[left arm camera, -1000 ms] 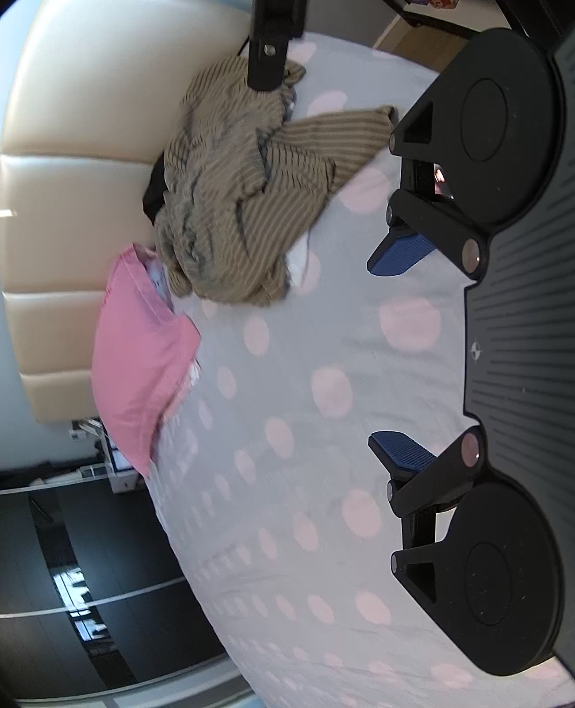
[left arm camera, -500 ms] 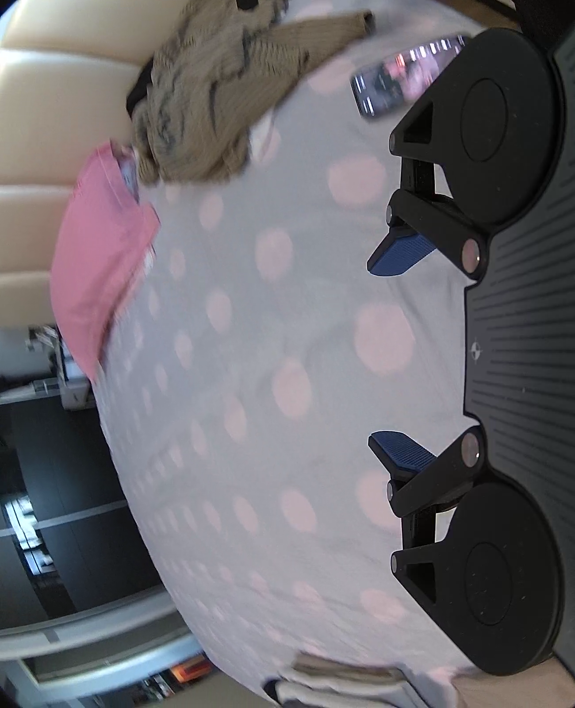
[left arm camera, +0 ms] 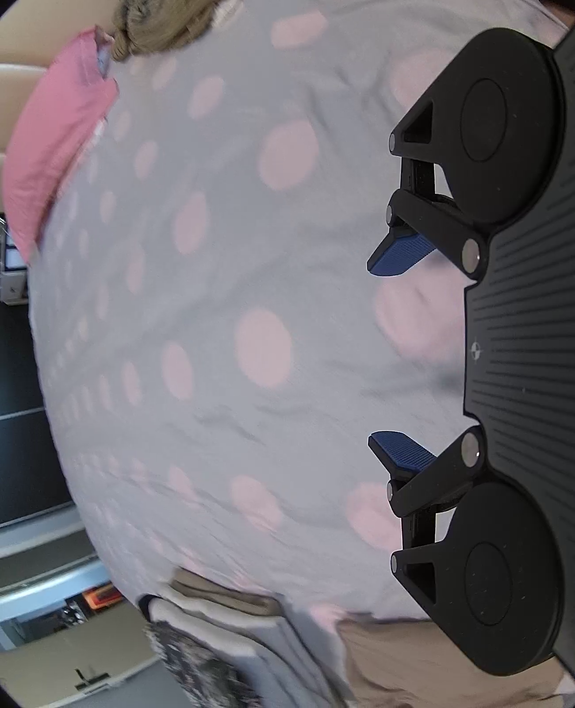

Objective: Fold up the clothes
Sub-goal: 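Grasp the striped garment's fabric with the right gripper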

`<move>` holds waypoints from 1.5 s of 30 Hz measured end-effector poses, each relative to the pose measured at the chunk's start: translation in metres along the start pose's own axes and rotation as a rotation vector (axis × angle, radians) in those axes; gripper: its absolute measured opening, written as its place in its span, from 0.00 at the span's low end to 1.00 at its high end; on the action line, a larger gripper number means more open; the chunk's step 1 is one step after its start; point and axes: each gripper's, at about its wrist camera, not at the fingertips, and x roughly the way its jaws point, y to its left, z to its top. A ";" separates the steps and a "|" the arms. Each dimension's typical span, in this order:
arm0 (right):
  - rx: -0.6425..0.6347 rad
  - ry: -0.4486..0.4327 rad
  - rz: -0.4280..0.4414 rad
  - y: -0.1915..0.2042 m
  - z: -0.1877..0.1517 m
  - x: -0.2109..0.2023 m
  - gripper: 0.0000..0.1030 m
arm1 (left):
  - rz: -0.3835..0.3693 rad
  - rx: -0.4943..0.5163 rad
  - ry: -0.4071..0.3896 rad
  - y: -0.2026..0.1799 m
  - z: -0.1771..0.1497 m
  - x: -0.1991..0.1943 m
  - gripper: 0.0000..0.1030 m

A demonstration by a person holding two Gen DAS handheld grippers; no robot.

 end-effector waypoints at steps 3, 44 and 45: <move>0.036 0.034 -0.003 -0.008 -0.001 0.014 0.49 | 0.023 0.001 0.019 0.009 -0.009 0.005 0.75; -0.579 0.088 0.777 0.331 -0.201 -0.195 0.02 | -0.098 -0.022 -0.103 0.067 -0.042 -0.087 0.75; -0.590 0.098 0.757 0.333 -0.205 -0.191 0.02 | -0.108 -0.018 -0.099 0.067 -0.044 -0.085 0.75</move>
